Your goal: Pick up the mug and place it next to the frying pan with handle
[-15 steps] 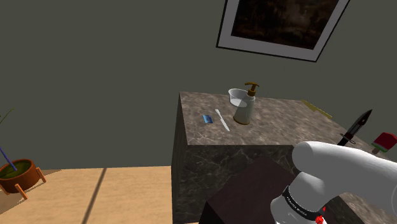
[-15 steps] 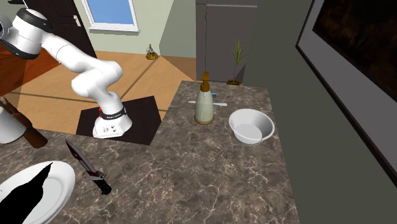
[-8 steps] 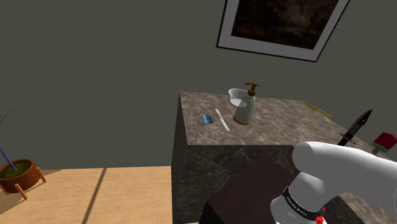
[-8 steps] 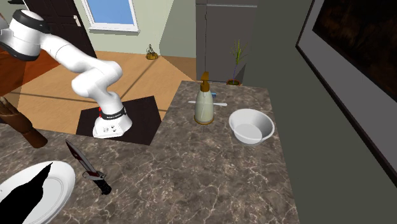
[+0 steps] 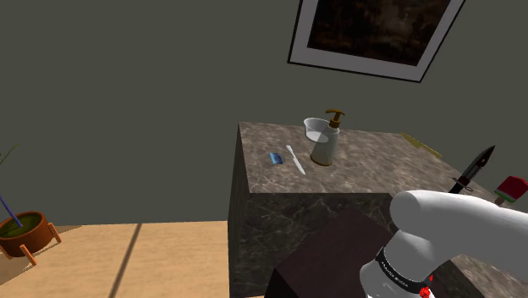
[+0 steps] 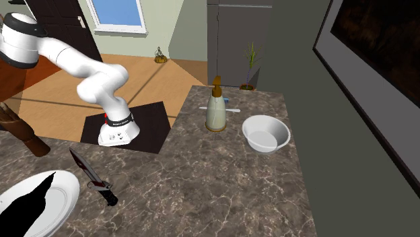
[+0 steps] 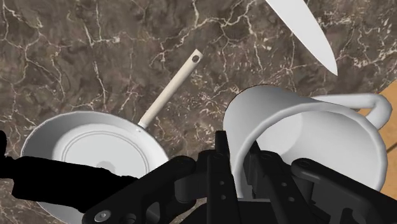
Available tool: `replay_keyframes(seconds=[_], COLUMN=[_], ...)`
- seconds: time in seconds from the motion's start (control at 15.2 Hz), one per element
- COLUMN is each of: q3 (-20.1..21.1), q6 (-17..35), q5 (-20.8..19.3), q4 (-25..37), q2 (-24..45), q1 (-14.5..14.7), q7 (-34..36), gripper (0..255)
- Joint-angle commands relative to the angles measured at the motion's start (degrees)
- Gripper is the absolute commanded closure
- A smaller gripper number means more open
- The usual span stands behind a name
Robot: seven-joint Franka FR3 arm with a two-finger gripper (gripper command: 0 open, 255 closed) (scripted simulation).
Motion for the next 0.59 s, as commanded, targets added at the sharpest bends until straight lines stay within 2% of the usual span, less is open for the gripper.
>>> replay_keyframes(seconds=[0.0,0.33,0.53], q3=[-2.21,-8.6,-8.87], q6=[-0.52,-2.1,-0.61], q5=[-1.42,-5.23,-5.77], q4=[4.51,18.65,16.21], q2=[0.31,0.77,-0.38], q1=[2.05,9.39,8.33], q7=[-3.17,-11.88,-11.12], gripper=[255,255,255])
